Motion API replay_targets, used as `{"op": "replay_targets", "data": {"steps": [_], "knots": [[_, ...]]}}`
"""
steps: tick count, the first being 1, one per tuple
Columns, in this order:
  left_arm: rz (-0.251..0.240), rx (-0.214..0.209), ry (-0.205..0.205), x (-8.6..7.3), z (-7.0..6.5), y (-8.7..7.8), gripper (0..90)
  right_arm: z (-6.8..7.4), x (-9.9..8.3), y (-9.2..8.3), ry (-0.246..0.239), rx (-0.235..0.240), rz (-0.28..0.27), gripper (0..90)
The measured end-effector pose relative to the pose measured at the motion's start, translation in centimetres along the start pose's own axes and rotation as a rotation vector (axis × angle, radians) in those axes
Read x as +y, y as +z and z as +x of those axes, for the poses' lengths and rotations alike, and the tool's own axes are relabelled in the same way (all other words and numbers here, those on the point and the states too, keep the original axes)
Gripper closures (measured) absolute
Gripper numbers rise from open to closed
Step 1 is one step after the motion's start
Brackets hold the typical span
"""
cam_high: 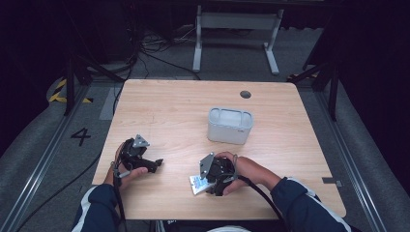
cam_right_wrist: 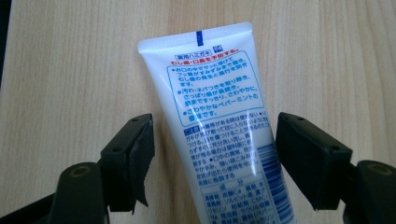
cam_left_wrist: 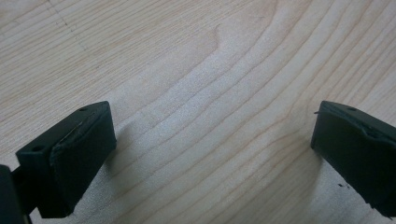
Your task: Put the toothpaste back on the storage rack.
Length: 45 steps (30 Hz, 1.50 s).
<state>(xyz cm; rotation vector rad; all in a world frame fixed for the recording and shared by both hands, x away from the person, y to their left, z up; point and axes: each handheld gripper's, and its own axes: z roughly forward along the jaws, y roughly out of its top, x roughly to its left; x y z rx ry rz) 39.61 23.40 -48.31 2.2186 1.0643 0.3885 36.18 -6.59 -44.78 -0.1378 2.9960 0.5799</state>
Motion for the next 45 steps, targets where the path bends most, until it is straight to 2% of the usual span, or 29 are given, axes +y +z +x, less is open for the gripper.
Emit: {"op": "replay_targets", "data": {"steps": [5,13,20,27,31,38,44,45], "knots": [[-0.004,0.003,-0.001,0.0,0.0,0.0,0.2,-0.2,0.5,0.4,-0.009,0.012,0.009,30.7],[-0.004,0.002,-0.001,0.0,0.0,0.0,0.2,-0.8,0.8,0.7,0.031,0.056,0.01,33.5],[-0.004,0.003,-0.001,0.0,0.0,0.0,0.2,-1.5,1.2,0.6,0.053,0.087,0.056,41.2],[-0.001,0.003,-0.002,0.0,0.0,0.0,0.3,-1.5,1.1,0.5,0.054,0.08,0.058,47.6],[-0.005,0.004,-0.002,0.0,0.0,0.0,0.3,-1.3,0.9,0.1,0.042,0.054,0.041,56.2],[0.001,0.001,-0.002,0.0,0.0,0.0,0.3,-1.2,0.3,-0.5,0.058,0.04,0.007,62.1],[0.0,0.001,-0.002,0.0,0.0,0.0,0.3,-1.2,-0.8,-1.3,0.083,0.009,-0.049,64.5],[0.0,0.001,-0.002,0.0,0.0,0.0,0.3,-1.3,-1.1,-1.5,0.09,-0.013,-0.07,64.8]]}}
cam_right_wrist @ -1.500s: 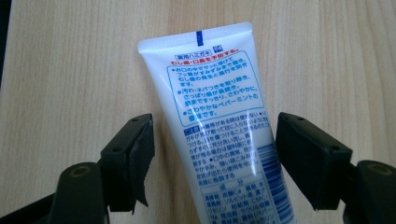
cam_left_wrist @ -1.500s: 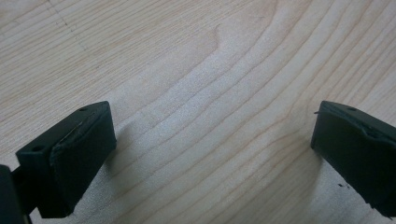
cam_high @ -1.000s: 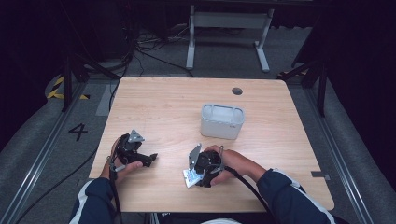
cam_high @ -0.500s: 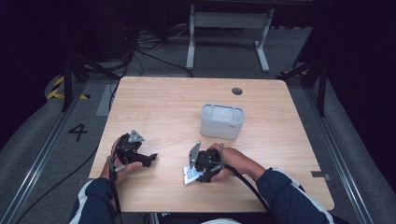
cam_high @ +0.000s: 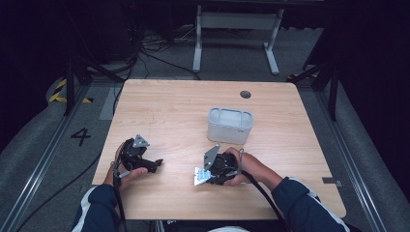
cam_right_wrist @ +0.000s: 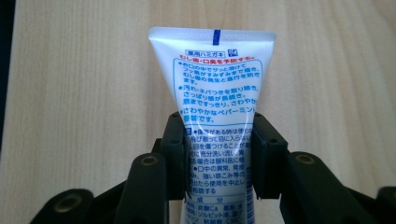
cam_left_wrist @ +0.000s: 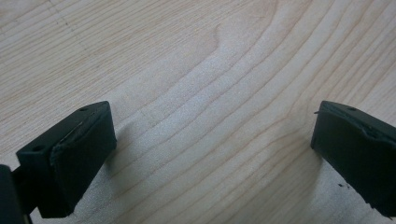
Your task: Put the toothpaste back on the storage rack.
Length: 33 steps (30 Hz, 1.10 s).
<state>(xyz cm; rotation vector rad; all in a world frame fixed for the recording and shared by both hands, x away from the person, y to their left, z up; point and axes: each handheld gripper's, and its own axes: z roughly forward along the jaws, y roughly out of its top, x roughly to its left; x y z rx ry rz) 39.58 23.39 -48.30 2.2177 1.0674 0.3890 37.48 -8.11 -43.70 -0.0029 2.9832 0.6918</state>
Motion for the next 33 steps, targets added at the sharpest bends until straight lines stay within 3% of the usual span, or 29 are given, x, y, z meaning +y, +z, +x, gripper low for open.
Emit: {"op": "replay_targets", "data": {"steps": [3,9,20,33], "knots": [[0.0,0.0,0.001,0.0,0.0,0.0,0.3,-0.5,-1.2,-0.9,0.042,-0.007,-0.06,65.0],[0.0,0.0,0.0,0.0,0.0,0.0,0.3,-0.9,-2.9,-2.4,0.097,-0.022,-0.129,65.3],[0.0,0.003,0.001,0.0,0.0,0.0,0.3,-1.7,-5.0,-4.6,0.154,-0.042,-0.19,66.0],[0.0,0.003,0.001,0.0,0.0,0.0,0.3,-2.2,-5.8,-6.4,0.192,-0.073,-0.268,66.0]]}}
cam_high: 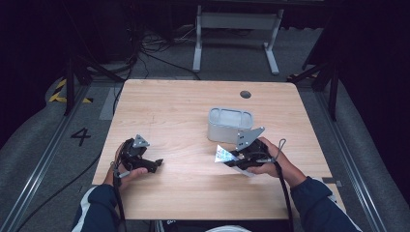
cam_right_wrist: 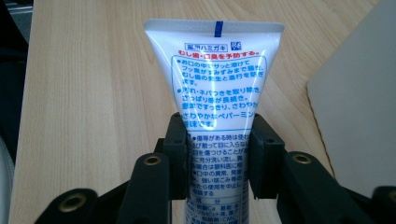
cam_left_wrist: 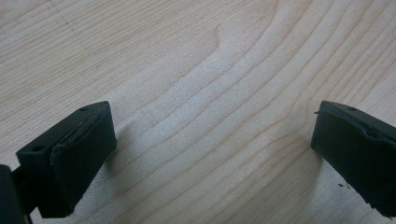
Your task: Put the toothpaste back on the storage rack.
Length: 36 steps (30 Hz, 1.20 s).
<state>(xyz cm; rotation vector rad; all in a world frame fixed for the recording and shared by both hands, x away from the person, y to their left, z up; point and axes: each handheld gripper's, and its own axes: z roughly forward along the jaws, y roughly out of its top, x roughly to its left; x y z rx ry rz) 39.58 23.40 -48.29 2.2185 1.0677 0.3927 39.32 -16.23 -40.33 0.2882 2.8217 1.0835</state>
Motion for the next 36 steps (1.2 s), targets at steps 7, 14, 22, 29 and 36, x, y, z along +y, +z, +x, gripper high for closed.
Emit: {"op": "replay_targets", "data": {"steps": [7,14,22,29,36], "knots": [[0.0,0.0,0.0,0.0,0.0,0.0,0.3,-0.3,0.0,-1.2,0.021,-0.012,-0.043,65.8],[0.0,0.0,0.0,0.0,0.0,0.0,0.3,-0.4,0.2,-2.5,0.026,-0.031,-0.094,65.7],[0.0,0.0,0.0,0.0,0.0,0.0,0.3,-0.7,0.2,-4.7,0.036,-0.071,-0.158,65.5],[0.0,0.0,0.0,0.0,0.0,0.0,0.3,-0.9,0.1,-6.4,0.044,-0.101,-0.202,65.4],[0.0,0.0,0.0,0.0,0.0,0.0,0.3,-0.9,0.1,-7.3,0.054,-0.117,-0.23,65.3]]}}
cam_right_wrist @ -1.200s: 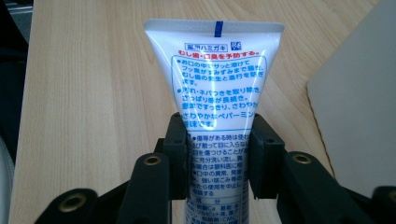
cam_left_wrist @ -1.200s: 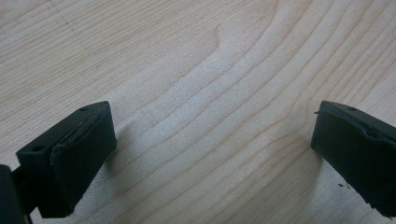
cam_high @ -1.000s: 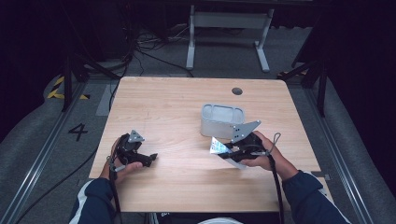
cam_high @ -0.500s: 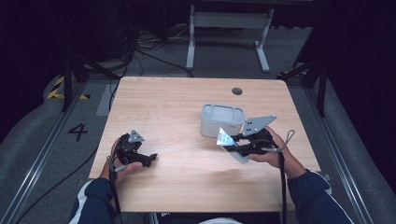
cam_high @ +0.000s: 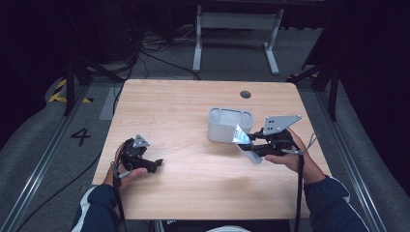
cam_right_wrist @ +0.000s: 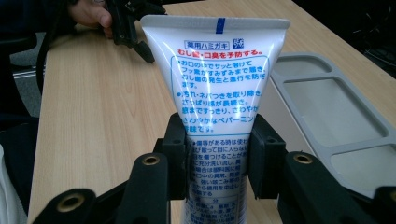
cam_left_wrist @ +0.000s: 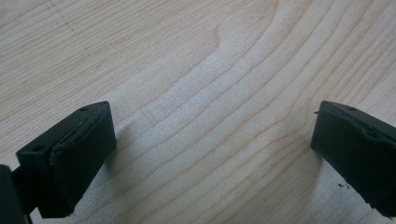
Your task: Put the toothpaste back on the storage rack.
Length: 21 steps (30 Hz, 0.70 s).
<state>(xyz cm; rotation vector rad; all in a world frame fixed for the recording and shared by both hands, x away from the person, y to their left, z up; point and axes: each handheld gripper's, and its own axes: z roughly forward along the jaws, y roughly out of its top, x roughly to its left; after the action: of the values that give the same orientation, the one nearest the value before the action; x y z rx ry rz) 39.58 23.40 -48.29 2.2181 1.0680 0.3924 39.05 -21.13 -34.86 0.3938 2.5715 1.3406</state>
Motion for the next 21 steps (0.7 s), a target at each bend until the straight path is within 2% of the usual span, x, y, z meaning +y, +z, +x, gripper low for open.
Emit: {"op": "replay_targets", "data": {"steps": [8,21], "knots": [[0.0,-0.001,0.002,0.0,0.0,0.0,0.3,-0.1,0.2,-0.7,0.007,-0.025,-0.035,65.3],[0.001,-0.002,-0.006,0.0,0.0,0.0,0.3,-0.7,1.5,-1.3,0.012,-0.114,-0.116,65.4]]}}
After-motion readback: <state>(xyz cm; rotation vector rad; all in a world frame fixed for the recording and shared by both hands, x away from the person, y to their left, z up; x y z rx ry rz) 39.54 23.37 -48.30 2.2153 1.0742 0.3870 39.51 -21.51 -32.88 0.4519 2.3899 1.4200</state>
